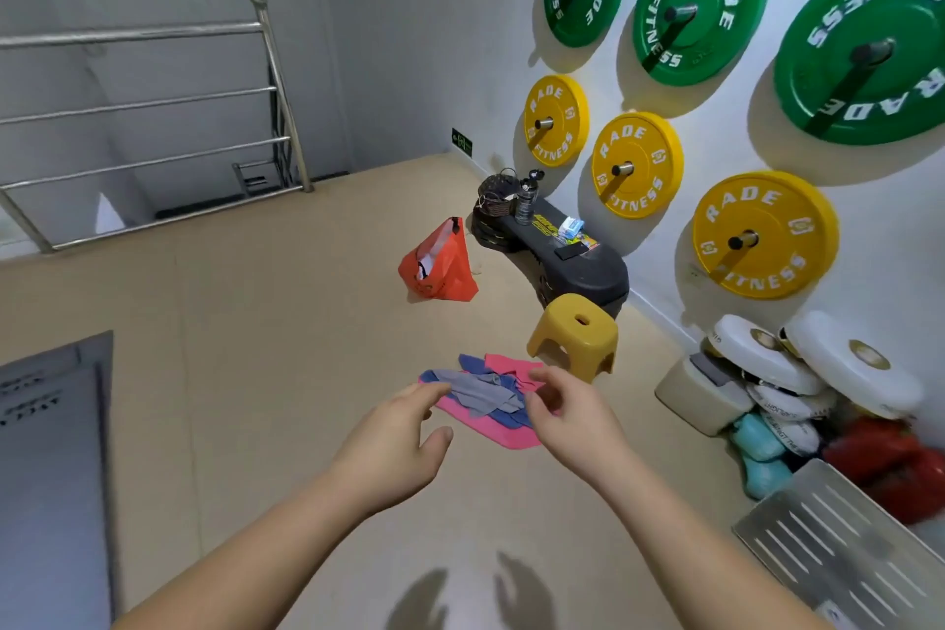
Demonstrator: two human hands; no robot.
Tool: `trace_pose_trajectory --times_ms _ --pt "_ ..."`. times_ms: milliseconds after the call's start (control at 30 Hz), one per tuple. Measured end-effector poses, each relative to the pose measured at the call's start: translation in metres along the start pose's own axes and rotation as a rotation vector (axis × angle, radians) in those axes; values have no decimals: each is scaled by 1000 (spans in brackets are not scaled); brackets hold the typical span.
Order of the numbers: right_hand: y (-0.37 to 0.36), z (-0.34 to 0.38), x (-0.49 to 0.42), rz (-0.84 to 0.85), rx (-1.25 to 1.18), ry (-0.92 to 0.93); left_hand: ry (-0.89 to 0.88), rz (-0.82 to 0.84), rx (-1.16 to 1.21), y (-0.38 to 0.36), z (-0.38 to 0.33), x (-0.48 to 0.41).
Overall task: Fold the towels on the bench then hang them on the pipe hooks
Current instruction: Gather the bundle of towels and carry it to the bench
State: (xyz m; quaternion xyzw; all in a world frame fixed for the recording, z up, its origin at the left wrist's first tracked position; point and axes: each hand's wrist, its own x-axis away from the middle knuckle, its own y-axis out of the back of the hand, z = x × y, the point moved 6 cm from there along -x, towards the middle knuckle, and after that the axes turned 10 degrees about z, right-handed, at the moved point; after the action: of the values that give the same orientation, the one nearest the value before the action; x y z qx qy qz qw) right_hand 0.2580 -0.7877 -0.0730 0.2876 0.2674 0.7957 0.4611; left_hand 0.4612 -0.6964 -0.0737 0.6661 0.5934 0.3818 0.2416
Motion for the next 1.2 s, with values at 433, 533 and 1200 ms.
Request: trace_pose_trajectory --times_ms 433,533,1200 --pt "-18 -44 -361 -38 -39 -217 -76 259 0 46 145 -388" --pt "-27 -72 -433 4 -67 -344 -67 391 43 33 177 -472" --pt "-300 -501 -679 260 -116 -589 386 667 163 -410 453 -756"
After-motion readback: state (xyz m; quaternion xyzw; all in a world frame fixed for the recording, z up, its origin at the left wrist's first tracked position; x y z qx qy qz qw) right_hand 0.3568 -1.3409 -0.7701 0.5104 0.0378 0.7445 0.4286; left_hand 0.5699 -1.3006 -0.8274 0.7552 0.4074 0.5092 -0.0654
